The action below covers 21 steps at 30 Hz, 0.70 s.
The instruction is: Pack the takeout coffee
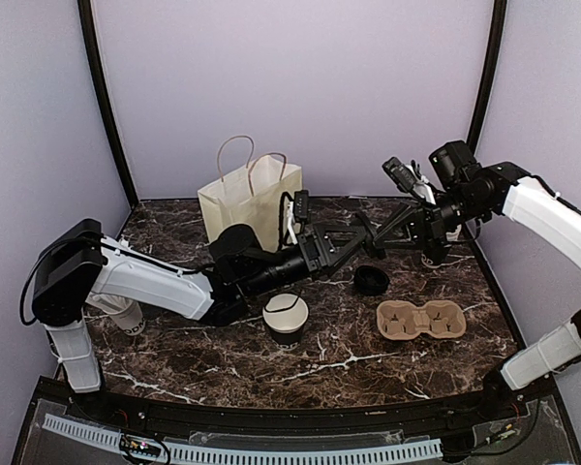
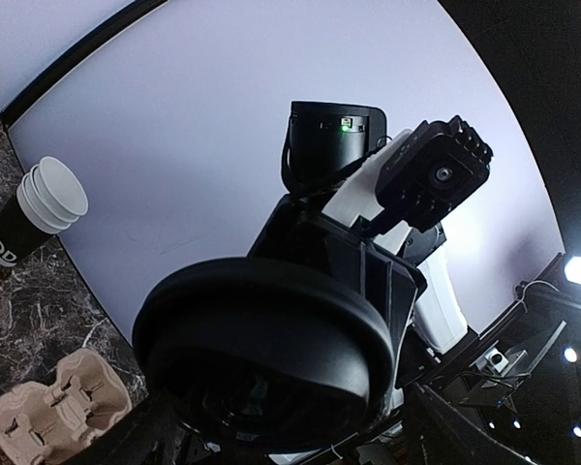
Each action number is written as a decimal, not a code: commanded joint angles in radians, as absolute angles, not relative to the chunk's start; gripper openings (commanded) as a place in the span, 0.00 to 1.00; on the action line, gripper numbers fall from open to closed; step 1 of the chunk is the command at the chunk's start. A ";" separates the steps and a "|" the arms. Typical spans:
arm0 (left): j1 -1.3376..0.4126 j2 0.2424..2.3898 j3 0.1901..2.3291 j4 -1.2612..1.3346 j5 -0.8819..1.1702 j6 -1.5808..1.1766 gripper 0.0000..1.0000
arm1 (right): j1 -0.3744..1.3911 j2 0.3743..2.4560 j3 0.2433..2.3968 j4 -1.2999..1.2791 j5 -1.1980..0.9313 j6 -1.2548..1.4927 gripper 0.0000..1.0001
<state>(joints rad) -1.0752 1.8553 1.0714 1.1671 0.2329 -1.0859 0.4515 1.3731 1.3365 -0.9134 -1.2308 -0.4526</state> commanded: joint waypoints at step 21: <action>-1.068 1.891 1.127 1.261 0.267 -1.104 0.75 | 0.459 1.365 1.325 -0.873 -1.263 -0.443 0.14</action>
<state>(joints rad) -1.0695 1.8927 1.0973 1.2076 0.2516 -1.1000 0.4515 1.3746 1.3270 -0.8940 -1.2385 -0.4496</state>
